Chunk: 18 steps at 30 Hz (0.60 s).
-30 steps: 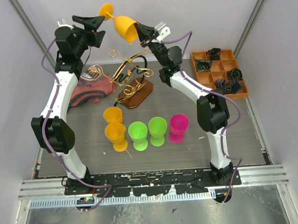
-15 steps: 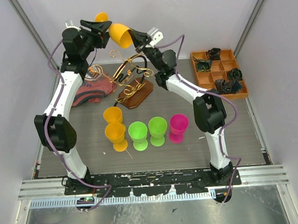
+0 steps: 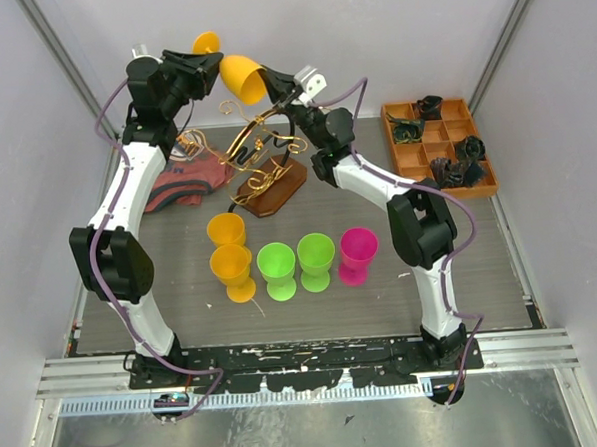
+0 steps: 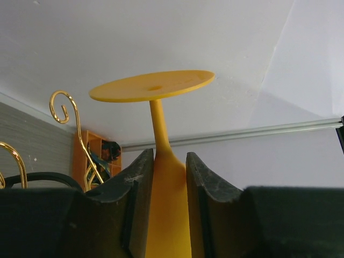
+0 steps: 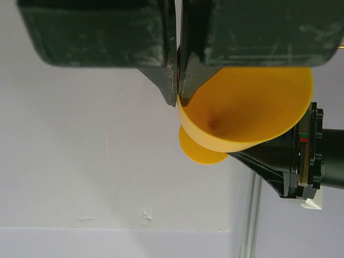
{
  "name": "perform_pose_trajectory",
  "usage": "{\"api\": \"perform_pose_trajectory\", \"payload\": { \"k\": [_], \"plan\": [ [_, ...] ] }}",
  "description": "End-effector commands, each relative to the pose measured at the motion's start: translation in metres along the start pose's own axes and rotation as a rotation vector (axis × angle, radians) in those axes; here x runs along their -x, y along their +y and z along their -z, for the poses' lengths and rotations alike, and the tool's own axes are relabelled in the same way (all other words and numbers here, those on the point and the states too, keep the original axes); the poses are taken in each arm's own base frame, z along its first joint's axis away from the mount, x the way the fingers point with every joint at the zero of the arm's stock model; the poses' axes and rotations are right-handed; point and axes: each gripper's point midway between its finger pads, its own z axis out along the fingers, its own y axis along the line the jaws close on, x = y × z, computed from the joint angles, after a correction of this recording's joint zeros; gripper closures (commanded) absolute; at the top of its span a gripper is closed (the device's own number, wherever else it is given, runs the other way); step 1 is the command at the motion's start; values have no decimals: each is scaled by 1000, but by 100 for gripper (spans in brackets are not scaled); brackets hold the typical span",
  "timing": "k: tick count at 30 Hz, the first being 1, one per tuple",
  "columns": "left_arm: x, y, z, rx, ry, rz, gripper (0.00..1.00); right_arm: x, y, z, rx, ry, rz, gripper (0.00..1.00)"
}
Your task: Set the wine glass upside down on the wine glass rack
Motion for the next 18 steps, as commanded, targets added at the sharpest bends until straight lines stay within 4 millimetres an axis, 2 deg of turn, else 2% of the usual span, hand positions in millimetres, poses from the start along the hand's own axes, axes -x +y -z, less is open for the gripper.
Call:
{"api": "perform_pose_trajectory", "payload": {
  "k": [1,11,15,18],
  "plan": [
    [-1,-7,0,-34,4,-26,65,53,15,-8,52,-96,28,100],
    [4,-6,0,-16,-10,-47,57,59,25,-8,85,-113,31,100],
    [5,-7,0,-19,-11,-50,63,59,25,-9,78,-115,38,100],
    [6,-8,1,-23,-11,-62,73,59,26,-9,80,-117,38,92]
  ]
}}
